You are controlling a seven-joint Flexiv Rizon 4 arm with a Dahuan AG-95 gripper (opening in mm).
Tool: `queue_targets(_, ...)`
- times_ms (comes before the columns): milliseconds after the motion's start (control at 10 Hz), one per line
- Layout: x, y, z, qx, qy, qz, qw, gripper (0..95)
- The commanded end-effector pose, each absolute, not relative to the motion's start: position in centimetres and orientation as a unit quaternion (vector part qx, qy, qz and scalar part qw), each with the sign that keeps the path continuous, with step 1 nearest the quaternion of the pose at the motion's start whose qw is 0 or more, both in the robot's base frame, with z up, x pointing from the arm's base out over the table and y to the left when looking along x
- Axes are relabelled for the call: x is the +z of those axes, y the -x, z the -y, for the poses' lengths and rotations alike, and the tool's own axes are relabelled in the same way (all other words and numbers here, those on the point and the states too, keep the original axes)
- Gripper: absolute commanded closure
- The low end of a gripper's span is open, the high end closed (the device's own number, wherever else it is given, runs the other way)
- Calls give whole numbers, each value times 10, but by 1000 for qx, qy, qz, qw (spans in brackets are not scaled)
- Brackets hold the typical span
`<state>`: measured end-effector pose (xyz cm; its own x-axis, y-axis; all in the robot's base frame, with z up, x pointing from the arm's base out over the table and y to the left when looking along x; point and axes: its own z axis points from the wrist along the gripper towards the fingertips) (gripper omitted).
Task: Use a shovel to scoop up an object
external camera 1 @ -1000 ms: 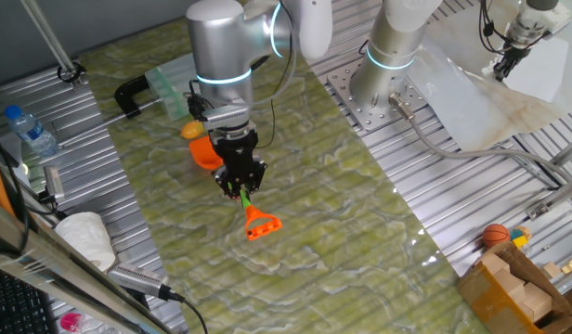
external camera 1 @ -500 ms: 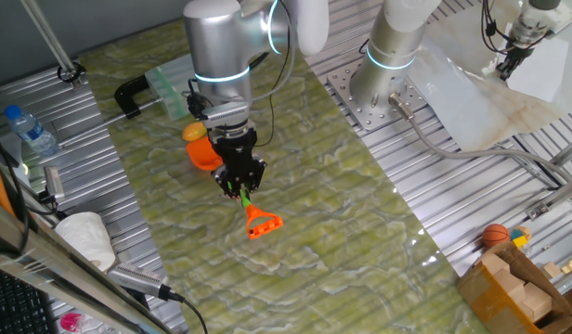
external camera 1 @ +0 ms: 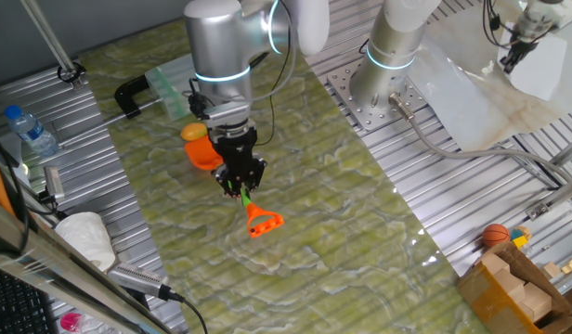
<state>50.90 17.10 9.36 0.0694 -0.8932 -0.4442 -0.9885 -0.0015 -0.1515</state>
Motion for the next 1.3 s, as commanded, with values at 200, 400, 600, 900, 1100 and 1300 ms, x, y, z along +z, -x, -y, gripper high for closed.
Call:
queue_targets(200,95,-507,-170,107,707,-667,209,950)
queue_targets(400,94,-507,-169,104,710,-665,207,950)
queue_targets(600,91,-510,-166,108,710,-664,209,950)
queue_targets(900,90,-512,-166,113,694,-682,202,950)
queue_targets(1100,90,-512,-166,109,680,-699,192,950)
queue_targets(1300,90,-512,-166,99,668,-713,189,950)
